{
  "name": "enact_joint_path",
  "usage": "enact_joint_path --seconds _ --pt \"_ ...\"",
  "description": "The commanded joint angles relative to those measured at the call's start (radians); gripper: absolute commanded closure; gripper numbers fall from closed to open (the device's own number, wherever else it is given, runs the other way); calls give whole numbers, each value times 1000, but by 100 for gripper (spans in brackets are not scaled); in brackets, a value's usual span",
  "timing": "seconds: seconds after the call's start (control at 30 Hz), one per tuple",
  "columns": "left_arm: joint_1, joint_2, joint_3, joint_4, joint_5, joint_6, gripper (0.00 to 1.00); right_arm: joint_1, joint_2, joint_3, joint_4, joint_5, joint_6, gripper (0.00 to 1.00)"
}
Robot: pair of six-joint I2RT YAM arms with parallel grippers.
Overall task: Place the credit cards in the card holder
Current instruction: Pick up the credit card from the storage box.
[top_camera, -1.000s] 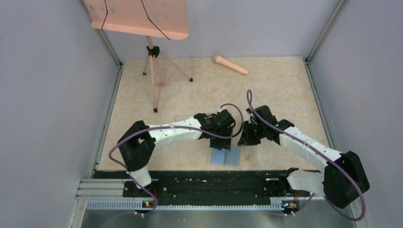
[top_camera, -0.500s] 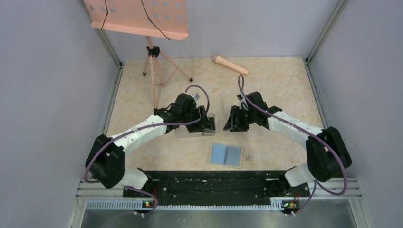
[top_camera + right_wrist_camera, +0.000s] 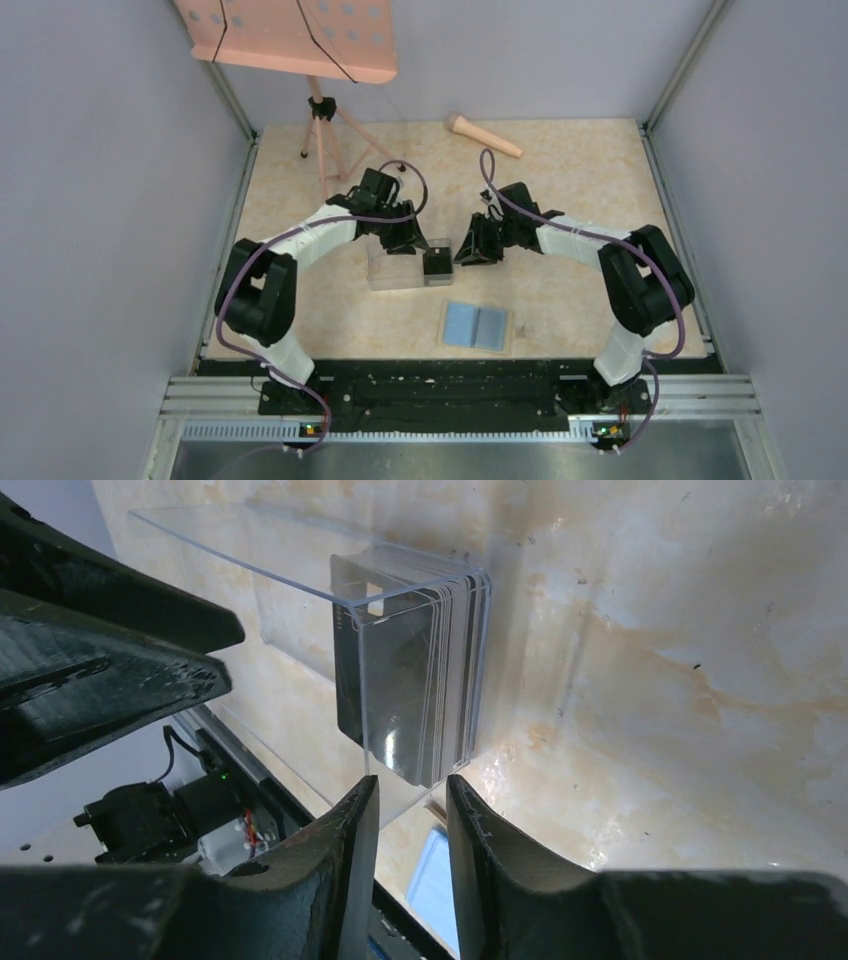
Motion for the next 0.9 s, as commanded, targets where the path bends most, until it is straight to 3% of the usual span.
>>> enact_joint_path --seconds 0.0,0.33,0.47,0.6,0.87 --pt "-9 78 71 -64 -23 55 55 2 28 39 51 -45 21 72" --pt "-77 195 141 -104 -70 66 60 29 41 41 88 -69 44 77" --pt "-107 221 166 -99 -53 64 79 31 46 42 92 -75 48 81" --pt "-131 226 201 -140 -97 74 84 36 42 43 91 -76 49 82" --pt "-147 238 258 -270 -213 114 56 38 30 48 85 -74 48 83"
